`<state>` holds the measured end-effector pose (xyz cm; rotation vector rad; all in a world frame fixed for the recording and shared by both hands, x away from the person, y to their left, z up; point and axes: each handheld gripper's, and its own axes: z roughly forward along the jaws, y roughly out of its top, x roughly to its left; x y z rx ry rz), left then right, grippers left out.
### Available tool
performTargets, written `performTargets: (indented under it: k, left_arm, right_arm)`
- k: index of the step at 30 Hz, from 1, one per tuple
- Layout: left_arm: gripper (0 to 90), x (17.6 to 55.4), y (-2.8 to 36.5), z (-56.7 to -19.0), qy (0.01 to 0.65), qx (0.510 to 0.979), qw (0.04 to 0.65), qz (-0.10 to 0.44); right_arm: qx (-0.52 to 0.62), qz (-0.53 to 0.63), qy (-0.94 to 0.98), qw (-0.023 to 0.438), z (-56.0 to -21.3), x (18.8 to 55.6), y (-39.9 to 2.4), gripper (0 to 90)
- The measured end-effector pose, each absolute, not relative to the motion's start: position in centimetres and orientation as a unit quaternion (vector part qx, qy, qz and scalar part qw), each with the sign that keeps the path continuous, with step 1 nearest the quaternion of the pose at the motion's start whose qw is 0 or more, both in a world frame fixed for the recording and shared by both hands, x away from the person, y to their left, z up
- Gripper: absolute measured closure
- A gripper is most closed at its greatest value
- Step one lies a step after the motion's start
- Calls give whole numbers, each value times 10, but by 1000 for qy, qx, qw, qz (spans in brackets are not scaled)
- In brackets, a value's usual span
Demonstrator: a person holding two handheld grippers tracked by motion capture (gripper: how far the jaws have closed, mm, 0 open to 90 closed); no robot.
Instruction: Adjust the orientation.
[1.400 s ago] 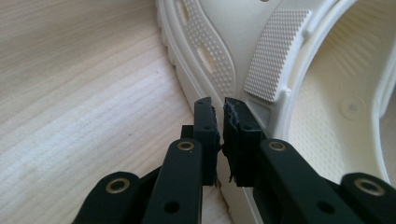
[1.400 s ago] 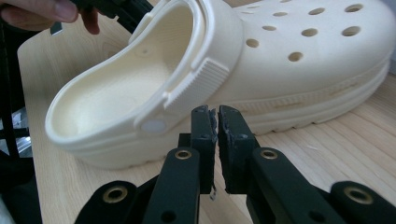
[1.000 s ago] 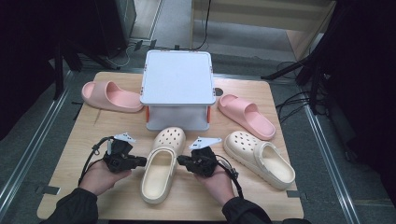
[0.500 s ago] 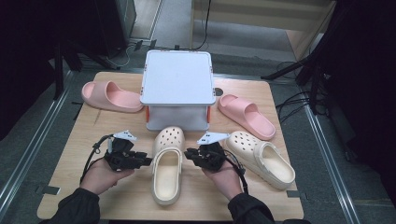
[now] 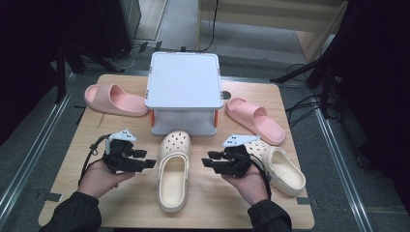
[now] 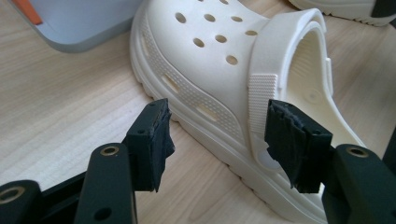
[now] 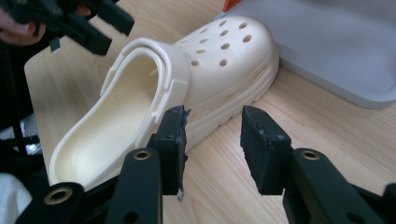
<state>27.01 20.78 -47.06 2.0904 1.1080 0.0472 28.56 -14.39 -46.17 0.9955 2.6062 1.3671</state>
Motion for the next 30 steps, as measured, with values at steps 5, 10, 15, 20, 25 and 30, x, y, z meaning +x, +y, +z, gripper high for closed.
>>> performTargets:
  k: [5,10,15,20,25,30]
  left_arm:
    - [395,273,207,-470,425,822,379,27]
    - [384,276,206,-468,419,824,380,26]
    - [394,280,206,-468,418,825,379,20]
    - [403,282,205,-469,411,830,377,20]
    - [404,284,205,-469,407,831,378,20]
    - [406,286,204,-469,406,831,379,17]
  right_arm:
    - [317,425,848,27,-462,283,-155,580]
    - [326,424,844,31,-457,280,-171,573]
    - [341,420,840,41,-454,277,-193,565]
    - [347,421,837,43,-452,275,-206,566]
    - [353,411,839,48,-450,270,-222,564]
    - [361,407,837,52,-450,268,-235,562]
